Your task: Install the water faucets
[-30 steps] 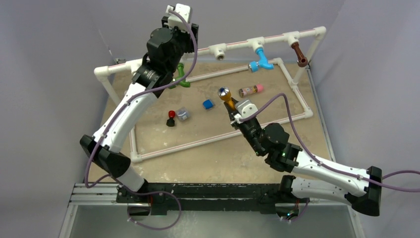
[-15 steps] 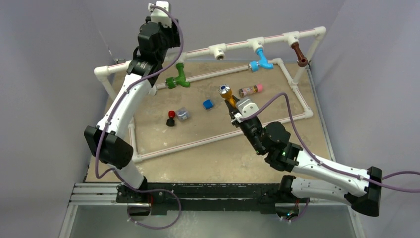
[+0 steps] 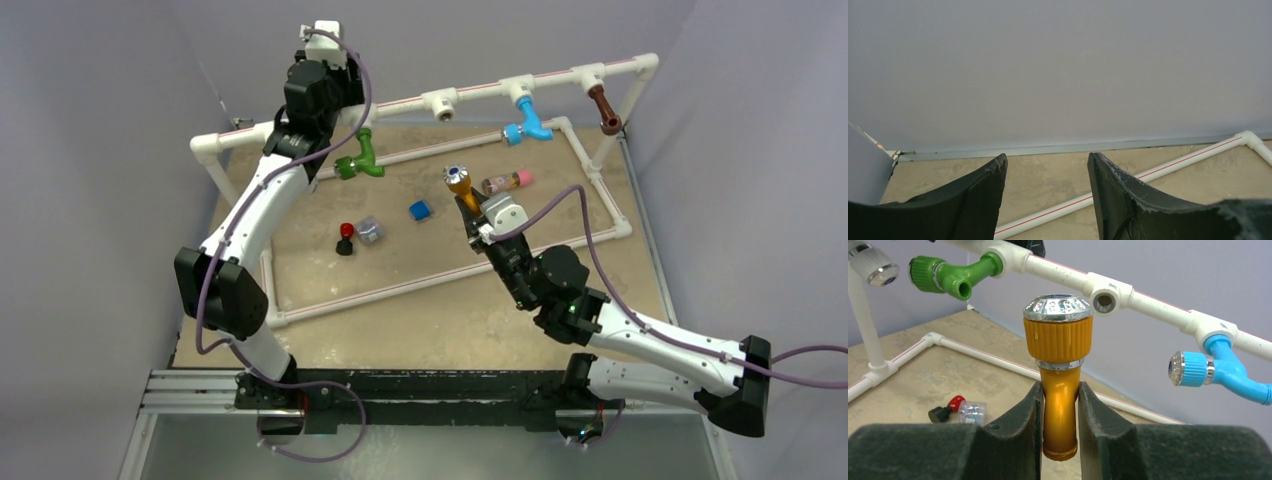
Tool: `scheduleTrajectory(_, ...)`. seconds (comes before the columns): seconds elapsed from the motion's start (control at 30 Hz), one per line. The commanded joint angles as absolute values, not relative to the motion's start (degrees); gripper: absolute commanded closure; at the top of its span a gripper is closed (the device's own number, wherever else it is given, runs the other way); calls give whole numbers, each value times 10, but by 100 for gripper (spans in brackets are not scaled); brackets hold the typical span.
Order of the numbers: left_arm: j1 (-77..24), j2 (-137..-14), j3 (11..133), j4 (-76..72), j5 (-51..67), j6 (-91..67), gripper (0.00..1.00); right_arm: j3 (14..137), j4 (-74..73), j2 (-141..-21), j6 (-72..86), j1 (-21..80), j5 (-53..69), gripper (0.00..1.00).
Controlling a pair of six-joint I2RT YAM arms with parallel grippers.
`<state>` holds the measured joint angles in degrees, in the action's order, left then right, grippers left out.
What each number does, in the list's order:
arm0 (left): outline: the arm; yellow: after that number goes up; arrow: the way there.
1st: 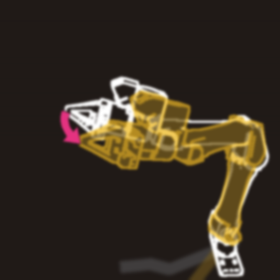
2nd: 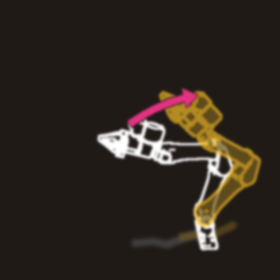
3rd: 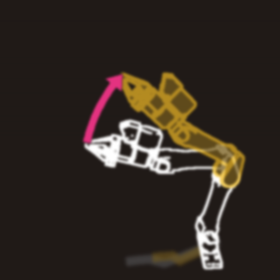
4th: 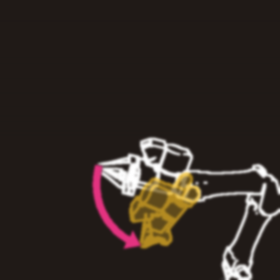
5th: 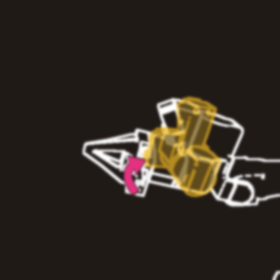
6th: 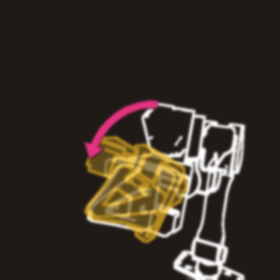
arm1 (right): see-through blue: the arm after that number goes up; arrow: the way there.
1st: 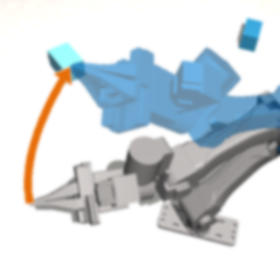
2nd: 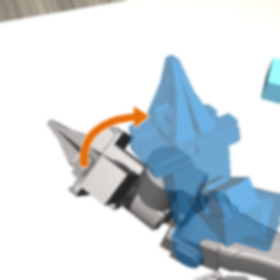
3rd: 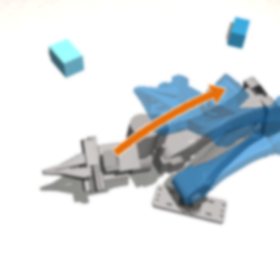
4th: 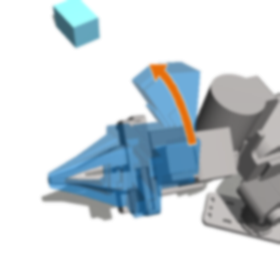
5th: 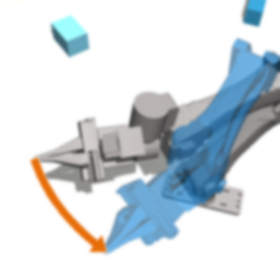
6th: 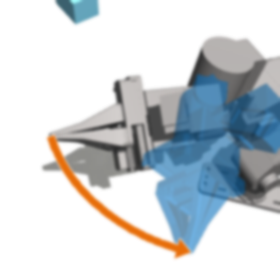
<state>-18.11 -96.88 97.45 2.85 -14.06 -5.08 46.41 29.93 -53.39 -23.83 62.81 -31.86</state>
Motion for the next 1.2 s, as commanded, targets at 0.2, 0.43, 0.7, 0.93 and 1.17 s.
scheduleTrajectory(0.2,-177,-944,886,-24,-137,-40,40,481,433,-567,-264,592,-321,100)
scheduleTrajectory(0.43,-178,-941,875,-17,-120,-39,40,452,538,-588,-304,541,-249,100)
scheduleTrajectory(0.7,-178,-929,864,-11,-120,-27,39,470,550,-632,-333,505,-175,100)
scheduleTrajectory(0.93,-178,-928,853,-18,-119,-21,38,482,561,-664,-364,500,-164,100)
scheduleTrajectory(1.17,-177,-929,856,-12,-117,-19,37,481,585,-675,-405,496,-186,100)
